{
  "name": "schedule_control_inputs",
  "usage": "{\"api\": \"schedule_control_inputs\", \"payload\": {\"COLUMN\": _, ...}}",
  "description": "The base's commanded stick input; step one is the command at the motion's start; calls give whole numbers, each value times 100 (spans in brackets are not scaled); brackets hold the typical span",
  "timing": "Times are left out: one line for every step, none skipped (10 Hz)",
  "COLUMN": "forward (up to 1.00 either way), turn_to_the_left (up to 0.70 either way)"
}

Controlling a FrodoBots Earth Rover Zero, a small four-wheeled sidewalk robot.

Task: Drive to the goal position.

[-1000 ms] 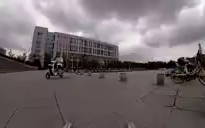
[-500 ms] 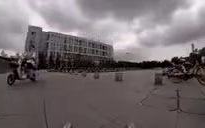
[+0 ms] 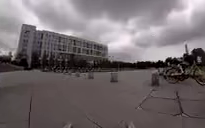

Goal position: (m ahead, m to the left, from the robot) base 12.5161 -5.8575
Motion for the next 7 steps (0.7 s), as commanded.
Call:
{"api": "schedule_control_inputs", "payload": {"forward": 50, "turn_to_the_left": -24}}
{"api": "schedule_control_inputs", "payload": {"forward": 50, "turn_to_the_left": -24}}
{"api": "schedule_control_inputs", "payload": {"forward": 50, "turn_to_the_left": -24}}
{"api": "schedule_control_inputs", "payload": {"forward": 50, "turn_to_the_left": -24}}
{"api": "schedule_control_inputs", "payload": {"forward": 50, "turn_to_the_left": -24}}
{"api": "schedule_control_inputs", "payload": {"forward": 50, "turn_to_the_left": -24}}
{"api": "schedule_control_inputs", "payload": {"forward": 50, "turn_to_the_left": -24}}
